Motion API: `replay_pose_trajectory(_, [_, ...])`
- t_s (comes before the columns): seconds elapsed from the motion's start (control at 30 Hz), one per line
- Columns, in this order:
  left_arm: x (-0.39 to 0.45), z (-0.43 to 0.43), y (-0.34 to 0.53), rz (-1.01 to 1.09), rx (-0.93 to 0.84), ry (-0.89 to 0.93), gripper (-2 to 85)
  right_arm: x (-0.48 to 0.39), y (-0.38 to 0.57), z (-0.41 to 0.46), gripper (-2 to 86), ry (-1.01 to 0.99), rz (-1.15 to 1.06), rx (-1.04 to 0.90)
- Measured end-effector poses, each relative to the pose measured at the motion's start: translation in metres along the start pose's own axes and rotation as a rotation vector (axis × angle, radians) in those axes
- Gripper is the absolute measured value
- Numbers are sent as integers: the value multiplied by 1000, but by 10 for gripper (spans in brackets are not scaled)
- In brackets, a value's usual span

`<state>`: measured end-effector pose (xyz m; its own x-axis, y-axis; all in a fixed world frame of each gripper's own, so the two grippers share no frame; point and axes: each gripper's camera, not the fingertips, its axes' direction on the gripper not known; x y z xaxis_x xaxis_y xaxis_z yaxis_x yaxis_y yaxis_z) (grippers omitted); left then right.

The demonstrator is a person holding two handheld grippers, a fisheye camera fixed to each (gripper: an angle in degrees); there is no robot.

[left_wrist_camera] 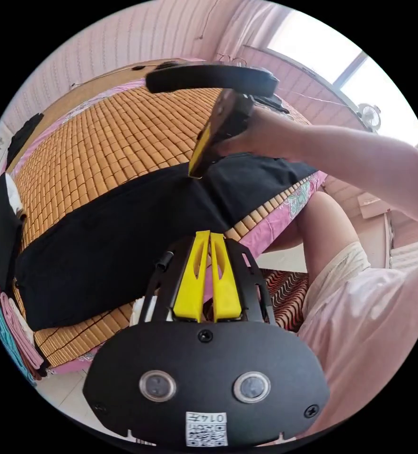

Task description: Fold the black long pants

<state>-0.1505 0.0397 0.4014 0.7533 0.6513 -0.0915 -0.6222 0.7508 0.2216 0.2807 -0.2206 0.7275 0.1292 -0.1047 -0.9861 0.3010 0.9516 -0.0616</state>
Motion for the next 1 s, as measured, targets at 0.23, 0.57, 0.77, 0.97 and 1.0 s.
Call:
replay_pose_trajectory(0.23, [38,68,-57,69,-153,14,-10,6,5,16,-4,36,-117,-146])
replay_pose_trajectory(0.57, [83,99,-96,158,-247,-44,-10,36,78,44,-4,-45,-83,-124])
replay_pose_trajectory(0.77, [110,111,-112,198,-262,-87,-8,76,178,63,-3,-284,120,157])
replay_pose_trajectory(0.97, [141,104,-116,199,-227,-164,-7,99,372,79,7,-252,448,546])
replay_pose_trajectory(1.0, [146,104,-119,190,-218,-164,-6,104,414,88,22,-190,555,548])
